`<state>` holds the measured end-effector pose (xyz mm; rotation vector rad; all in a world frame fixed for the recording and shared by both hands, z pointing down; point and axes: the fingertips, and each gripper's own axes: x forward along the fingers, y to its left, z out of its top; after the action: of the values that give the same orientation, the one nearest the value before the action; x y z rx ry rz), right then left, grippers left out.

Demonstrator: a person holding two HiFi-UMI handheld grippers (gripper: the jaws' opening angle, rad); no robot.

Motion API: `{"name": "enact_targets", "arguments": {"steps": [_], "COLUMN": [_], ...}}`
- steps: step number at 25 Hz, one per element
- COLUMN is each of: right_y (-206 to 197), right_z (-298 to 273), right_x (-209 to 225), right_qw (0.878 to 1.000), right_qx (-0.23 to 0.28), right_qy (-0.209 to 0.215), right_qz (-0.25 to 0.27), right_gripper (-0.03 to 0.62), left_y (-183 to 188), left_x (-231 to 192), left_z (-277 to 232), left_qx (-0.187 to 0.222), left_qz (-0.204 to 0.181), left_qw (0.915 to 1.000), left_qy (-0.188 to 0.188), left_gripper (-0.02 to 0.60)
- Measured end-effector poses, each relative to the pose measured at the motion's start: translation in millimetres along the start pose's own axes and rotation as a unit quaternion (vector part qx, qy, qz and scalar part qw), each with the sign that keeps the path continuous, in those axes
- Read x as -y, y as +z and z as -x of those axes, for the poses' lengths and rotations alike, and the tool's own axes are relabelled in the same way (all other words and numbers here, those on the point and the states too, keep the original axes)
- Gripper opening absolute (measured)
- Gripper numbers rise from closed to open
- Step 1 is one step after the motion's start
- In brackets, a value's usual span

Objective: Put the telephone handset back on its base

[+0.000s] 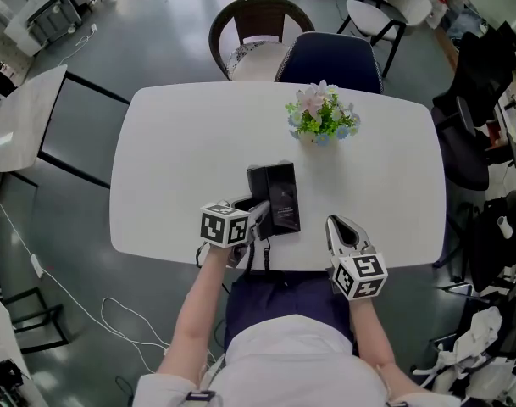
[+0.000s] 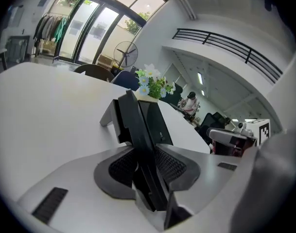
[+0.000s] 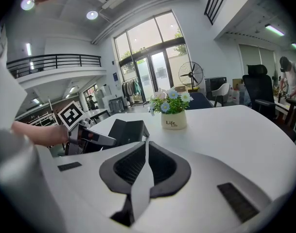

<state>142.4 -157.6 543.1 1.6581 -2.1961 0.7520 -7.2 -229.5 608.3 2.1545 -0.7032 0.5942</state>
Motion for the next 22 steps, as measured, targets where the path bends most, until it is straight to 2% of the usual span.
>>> {"name": "enact_targets", "arguments": {"steps": [3,5,7,13,22], "right_y": [-1.2,-2.9,-3.2,-4.2,-4.3], "right_z": [3.1,4.7,4.8,4.2,5.0], "right_x": [1.9,3.4,4.3,-0.2,2.9], "right_qw": [1.0,1.0,1.0,1.0,1.0], "right_qx": [0.002,0.002,0.003,0.005,0.004], "right_qy": [-0.005,-0.007,-0.009,-0.005,-0.009], "right_qz": [-0.001,-0.003,-0.004,-0.003,-0.005], "right_gripper": [0.043,0.043,0.043,0.043,0.043], "left_y": [-1.8,-4.4,-3.8,0.4,2.7], "left_x": [-1.1,-3.9,-5.4,-3.6,-11.1], "left_z": [-1.2,-3.1,-3.8,-2.7,14.6], "left_qx": [-0.005,-0.011,-0.008,0.017,0.039], "left_qz": [-0.037,-0.061,-0.068,-0.024,0.008], "left_qw": [0.9982,0.9949,0.9929,0.9967,0.9967], "left_qy": [0.046,0.08,0.097,0.076,0.07], "left_gripper": [0.152,0.239,0.255,0.288,0.311]}}
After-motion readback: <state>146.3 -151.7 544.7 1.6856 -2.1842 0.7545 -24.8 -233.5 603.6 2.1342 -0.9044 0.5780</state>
